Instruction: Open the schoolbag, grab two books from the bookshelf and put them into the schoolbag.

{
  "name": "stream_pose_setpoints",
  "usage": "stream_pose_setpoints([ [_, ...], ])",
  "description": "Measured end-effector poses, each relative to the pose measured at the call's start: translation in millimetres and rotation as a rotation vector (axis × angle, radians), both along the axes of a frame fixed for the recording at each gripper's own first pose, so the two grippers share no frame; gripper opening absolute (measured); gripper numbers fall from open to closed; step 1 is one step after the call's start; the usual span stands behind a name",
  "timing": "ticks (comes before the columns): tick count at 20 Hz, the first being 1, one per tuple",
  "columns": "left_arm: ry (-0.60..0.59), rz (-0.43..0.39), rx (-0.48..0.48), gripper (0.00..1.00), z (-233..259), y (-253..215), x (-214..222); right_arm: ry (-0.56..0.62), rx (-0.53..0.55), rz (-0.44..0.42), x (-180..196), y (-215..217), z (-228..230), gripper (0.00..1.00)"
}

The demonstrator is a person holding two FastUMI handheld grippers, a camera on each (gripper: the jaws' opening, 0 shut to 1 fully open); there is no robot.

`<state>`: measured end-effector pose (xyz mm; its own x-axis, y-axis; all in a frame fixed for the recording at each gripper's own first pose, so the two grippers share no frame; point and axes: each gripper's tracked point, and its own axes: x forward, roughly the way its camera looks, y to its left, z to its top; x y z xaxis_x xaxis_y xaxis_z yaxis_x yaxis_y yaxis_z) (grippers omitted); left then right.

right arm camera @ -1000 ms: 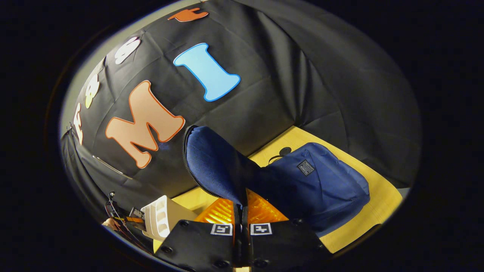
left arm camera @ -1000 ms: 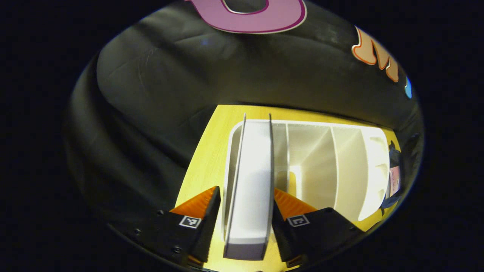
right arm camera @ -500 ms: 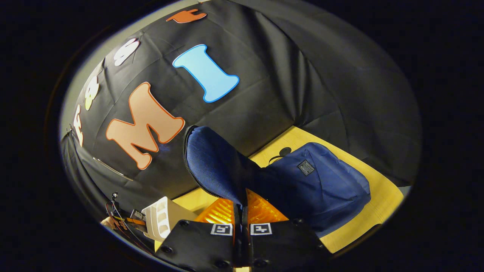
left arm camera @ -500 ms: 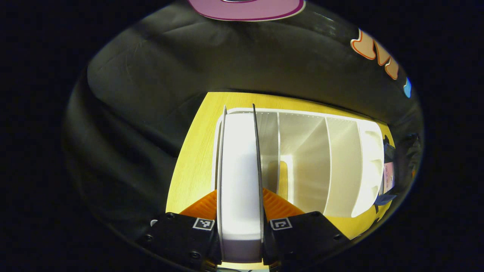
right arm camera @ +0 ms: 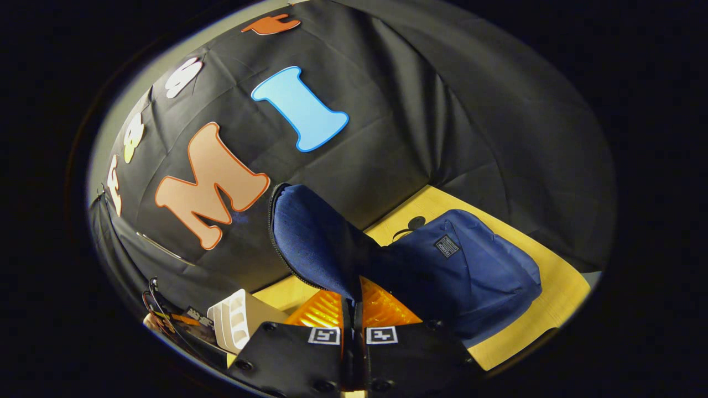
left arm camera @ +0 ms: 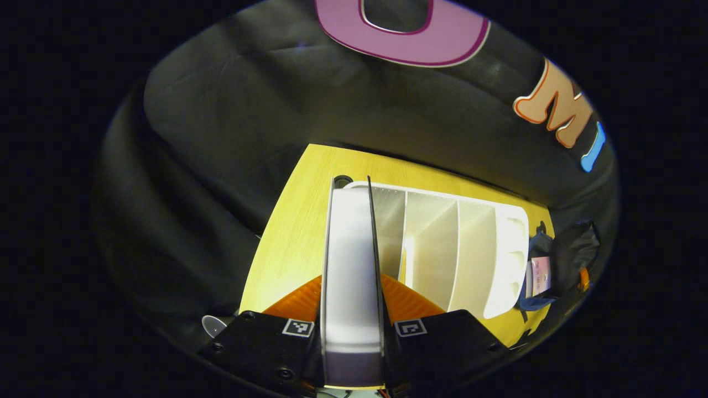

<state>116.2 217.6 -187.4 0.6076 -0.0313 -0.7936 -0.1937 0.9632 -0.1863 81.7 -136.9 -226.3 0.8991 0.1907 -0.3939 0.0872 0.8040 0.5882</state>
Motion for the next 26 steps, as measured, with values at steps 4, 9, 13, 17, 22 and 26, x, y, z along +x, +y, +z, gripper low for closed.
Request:
stream_pose_setpoints([
  [4,-0.026,0.026,-0.049,0.38,11.2,5.5,-1.7,0.001,0.0,0.002,0.2,0.2,-0.3,0.05],
  [9,-0.061,0.048,-0.093,0.37,27.0,11.6,0.5,0.004,0.001,0.003,-1.6,0.6,-0.9,0.05],
  [13,-0.132,0.075,-0.198,0.37,60.1,17.2,3.0,0.006,-0.001,0.0,-2.1,-0.8,1.2,0.04],
  [17,-0.274,0.127,-0.449,0.37,112.5,19.9,0.1,0.009,-0.004,-0.004,-2.3,-1.7,1.5,0.03],
  [22,-0.367,0.15,-0.723,0.37,151.0,-5.1,-13.7,0.015,-0.012,-0.007,-2.6,-0.8,1.1,0.03],
  [26,-0.4,0.147,-0.853,0.37,156.4,-32.5,-16.8,0.018,-0.015,-0.012,-1.8,-0.5,2.0,0.05],
])
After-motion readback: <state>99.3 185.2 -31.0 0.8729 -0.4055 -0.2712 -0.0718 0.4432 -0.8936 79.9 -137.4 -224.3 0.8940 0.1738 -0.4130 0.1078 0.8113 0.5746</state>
